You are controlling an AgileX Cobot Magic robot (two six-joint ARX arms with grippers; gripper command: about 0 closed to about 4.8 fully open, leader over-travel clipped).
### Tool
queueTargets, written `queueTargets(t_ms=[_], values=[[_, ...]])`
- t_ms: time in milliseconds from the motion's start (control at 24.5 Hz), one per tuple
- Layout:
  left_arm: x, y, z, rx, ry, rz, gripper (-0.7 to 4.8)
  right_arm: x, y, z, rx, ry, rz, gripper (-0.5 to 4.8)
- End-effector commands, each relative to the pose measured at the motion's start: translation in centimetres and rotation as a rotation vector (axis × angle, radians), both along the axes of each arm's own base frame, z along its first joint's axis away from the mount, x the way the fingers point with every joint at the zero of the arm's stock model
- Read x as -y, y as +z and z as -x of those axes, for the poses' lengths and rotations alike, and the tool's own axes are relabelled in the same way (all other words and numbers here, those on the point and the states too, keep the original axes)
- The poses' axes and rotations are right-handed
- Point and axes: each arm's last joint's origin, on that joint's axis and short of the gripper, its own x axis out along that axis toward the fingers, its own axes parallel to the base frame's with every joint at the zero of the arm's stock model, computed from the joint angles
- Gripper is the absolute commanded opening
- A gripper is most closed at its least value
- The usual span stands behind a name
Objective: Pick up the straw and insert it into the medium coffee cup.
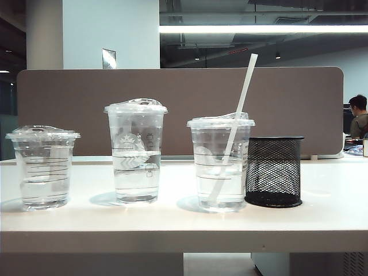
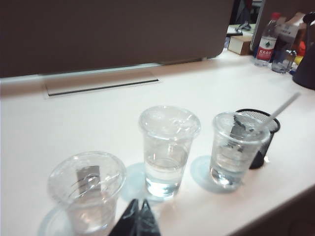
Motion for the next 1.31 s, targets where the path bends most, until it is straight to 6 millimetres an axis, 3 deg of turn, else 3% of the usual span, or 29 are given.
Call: queueTargets(t_ms=[41, 82, 286, 491, 654, 1063, 1309], values=[[0.3, -2.7, -2.1, 0.014, 0.0, 0.088, -0.04, 1.0, -3.3, 1.4, -0.037, 0.005, -0.016, -0.04], [0.4, -3.3, -2.4, -0.001, 0.001, 0.093, -0.04, 1.1, -4.0, 1.5, -0.043, 0.006, -0.02, -0.04], [0.5, -6.7, -3.5, -0.087, 0.014, 0.09, -0.04, 0.7, -11.7, 1.1, -0.126, 0.045, 0.029, -0.04], [0.6, -6.9, -3.5, -0.094, 0.015, 0.089, -0.04, -0.5, -18.2, -0.5, -0.252, 0.044, 0.085, -0.04], [0.6, -6.9, -3.5, -0.094, 0.014, 0.089, -0.04, -1.2, -21.3, -1.5, -0.288, 0.046, 0.078, -0.04], [0.6, -7.0, -3.5, -0.101, 0.014, 0.087, -0.03, -1.4, -22.3, -1.7, -0.299, 0.039, 0.091, 0.0], [0.6, -7.0, -3.5, -0.101, 0.014, 0.087, -0.03, -0.6, -22.6, -2.0, -0.252, -0.19, 0.103, 0.0]])
